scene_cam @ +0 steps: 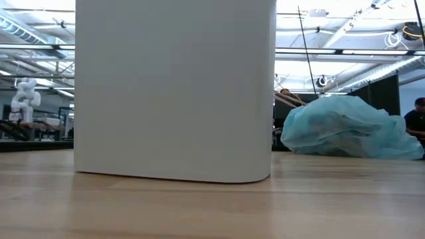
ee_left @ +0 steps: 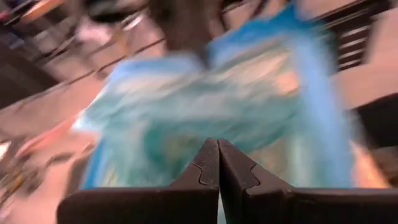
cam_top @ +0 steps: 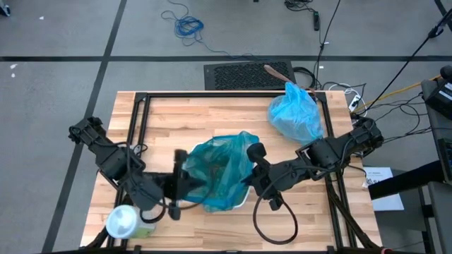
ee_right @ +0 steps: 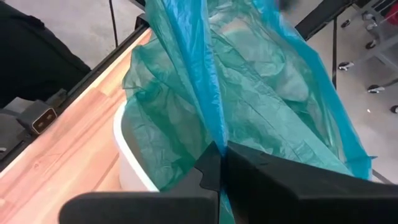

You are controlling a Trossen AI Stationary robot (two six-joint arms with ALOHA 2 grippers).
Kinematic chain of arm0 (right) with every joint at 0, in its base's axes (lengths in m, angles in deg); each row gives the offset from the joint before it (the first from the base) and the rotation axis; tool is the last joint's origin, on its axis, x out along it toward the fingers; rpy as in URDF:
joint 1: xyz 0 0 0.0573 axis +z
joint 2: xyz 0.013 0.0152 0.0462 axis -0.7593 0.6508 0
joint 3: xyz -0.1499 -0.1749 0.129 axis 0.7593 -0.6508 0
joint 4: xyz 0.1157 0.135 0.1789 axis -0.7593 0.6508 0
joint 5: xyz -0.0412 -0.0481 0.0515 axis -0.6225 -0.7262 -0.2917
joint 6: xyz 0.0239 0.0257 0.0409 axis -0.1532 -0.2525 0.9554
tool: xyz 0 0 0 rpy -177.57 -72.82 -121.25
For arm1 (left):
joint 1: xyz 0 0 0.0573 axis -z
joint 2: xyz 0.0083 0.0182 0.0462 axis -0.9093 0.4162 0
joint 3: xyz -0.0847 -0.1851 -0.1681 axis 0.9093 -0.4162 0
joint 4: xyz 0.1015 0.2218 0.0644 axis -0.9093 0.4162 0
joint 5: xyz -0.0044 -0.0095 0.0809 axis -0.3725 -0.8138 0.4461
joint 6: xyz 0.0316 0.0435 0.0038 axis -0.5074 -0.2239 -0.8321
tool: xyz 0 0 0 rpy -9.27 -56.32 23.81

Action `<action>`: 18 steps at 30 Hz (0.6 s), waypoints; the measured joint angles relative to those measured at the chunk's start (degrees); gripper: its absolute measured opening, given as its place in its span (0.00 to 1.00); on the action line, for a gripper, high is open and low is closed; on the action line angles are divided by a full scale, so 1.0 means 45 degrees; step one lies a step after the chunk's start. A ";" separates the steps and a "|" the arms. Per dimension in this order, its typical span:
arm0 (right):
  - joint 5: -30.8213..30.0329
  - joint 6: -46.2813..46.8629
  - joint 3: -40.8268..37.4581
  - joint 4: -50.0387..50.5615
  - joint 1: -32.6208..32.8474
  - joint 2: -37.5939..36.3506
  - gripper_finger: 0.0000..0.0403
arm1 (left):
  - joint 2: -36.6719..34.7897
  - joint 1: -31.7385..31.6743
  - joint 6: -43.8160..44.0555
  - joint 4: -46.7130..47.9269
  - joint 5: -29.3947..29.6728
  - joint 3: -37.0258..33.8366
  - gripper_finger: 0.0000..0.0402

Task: Place trash/remove bag and relplace
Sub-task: Insert the blue trash bag into the trash bin

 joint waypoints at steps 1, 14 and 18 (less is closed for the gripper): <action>0.0000 -0.0014 0.0000 -0.0005 0.0004 0.0000 0.00 | 0.0000 -0.0093 -0.0450 -0.0461 -0.0647 -0.0002 0.00; 0.0002 -0.0219 0.0000 0.0020 0.0055 0.0000 0.00 | 0.0000 -0.3532 -0.2304 -0.3315 -0.8771 -0.1984 0.00; 0.0005 -0.0219 0.0000 0.0138 0.0058 0.0000 0.00 | 0.0005 -0.4068 -0.2794 -0.4664 -0.9963 -0.2766 0.00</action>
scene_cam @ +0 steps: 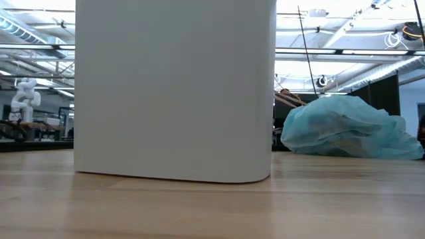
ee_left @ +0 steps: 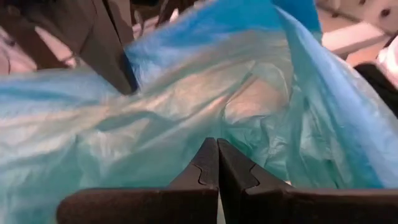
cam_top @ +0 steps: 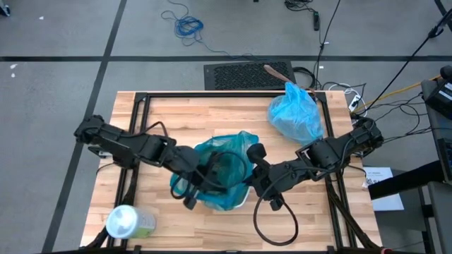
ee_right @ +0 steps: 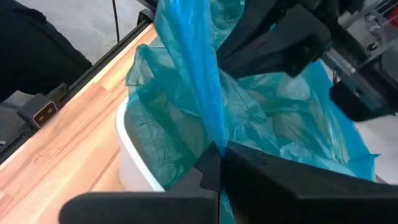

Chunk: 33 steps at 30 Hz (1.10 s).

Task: Place trash/remove bag and relplace
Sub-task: Insert the blue trash bag into the trash bin

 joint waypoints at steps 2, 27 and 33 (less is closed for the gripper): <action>0.0000 0.0000 0.0000 0.0021 0.0000 0.0000 0.00 | -0.0001 -0.0204 -0.0087 -0.0770 -0.0284 -0.0428 0.00; -0.0049 0.1776 -0.0005 0.0719 0.1836 0.1514 0.00 | -0.0831 -0.0848 0.0244 -0.0902 0.2813 -0.1430 0.00; -0.0124 0.2390 -0.0005 0.0969 0.1807 0.1857 0.00 | -0.1577 -0.0514 0.0268 -0.0939 0.2344 -0.1421 0.00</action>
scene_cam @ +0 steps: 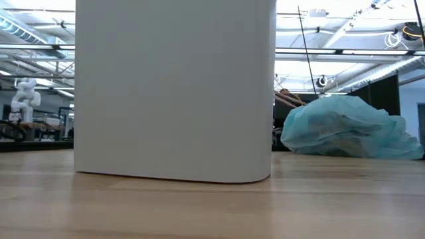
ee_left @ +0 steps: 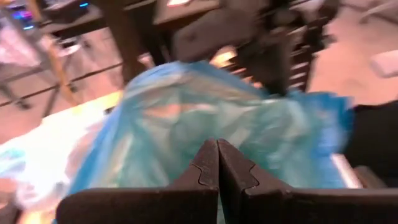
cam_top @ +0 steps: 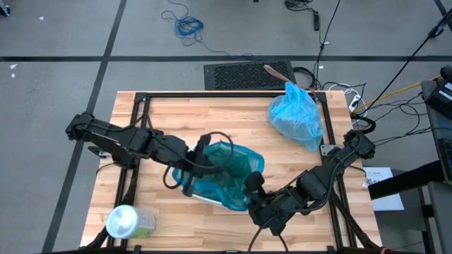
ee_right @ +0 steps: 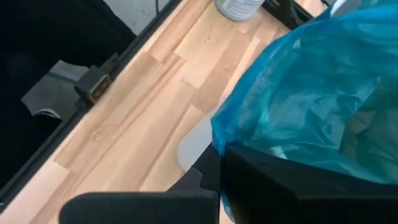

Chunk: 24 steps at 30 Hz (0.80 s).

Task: Place trash/remove bag and relplace
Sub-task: Insert the blue trash bag into the trash bin

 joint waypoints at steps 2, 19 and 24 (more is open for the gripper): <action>-0.0261 0.0005 0.0000 0.0009 -0.0002 0.0023 0.00 | -0.0040 0.0121 0.0005 0.0006 -0.0707 0.0005 0.00; -0.0274 0.0257 0.0000 0.0029 -0.0325 0.0023 0.00 | 0.0318 0.0365 -0.0222 0.1183 -0.1682 0.0399 0.00; -0.0260 0.0249 0.0000 0.0037 -0.0350 0.0023 0.00 | 0.0493 0.0422 0.0202 0.1472 -0.3609 0.0423 0.00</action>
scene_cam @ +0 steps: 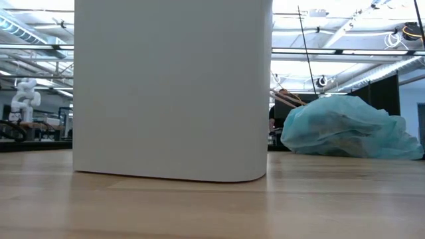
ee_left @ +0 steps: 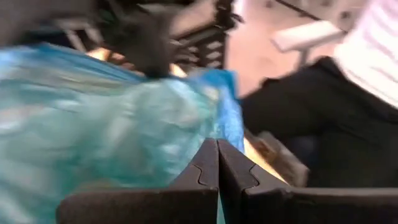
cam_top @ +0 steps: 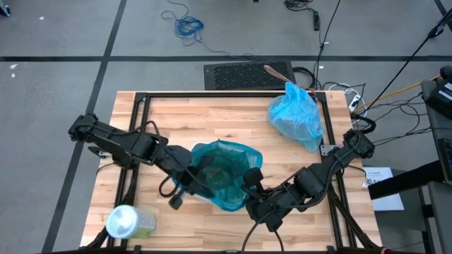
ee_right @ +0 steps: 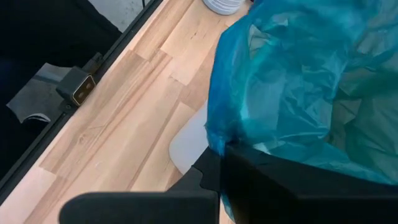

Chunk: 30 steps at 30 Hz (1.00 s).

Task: Place trash/remove bag and relplace
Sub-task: Insert the blue trash bag into the trash bin

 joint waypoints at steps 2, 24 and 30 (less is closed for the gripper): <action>0.0003 0.0003 0.0000 0.0012 -0.0041 0.0000 0.00 | 0.0005 0.0144 0.0137 0.0176 -0.0682 0.0000 0.00; -0.0038 0.0710 -0.0369 0.0410 -0.0340 0.0081 0.00 | 0.0785 0.2098 0.0960 0.1203 0.2142 -0.0162 0.00; -0.0038 0.1021 -0.1347 -0.0010 -0.0467 0.0103 0.00 | 0.0787 0.2075 0.1476 0.1295 0.3359 -0.0325 0.00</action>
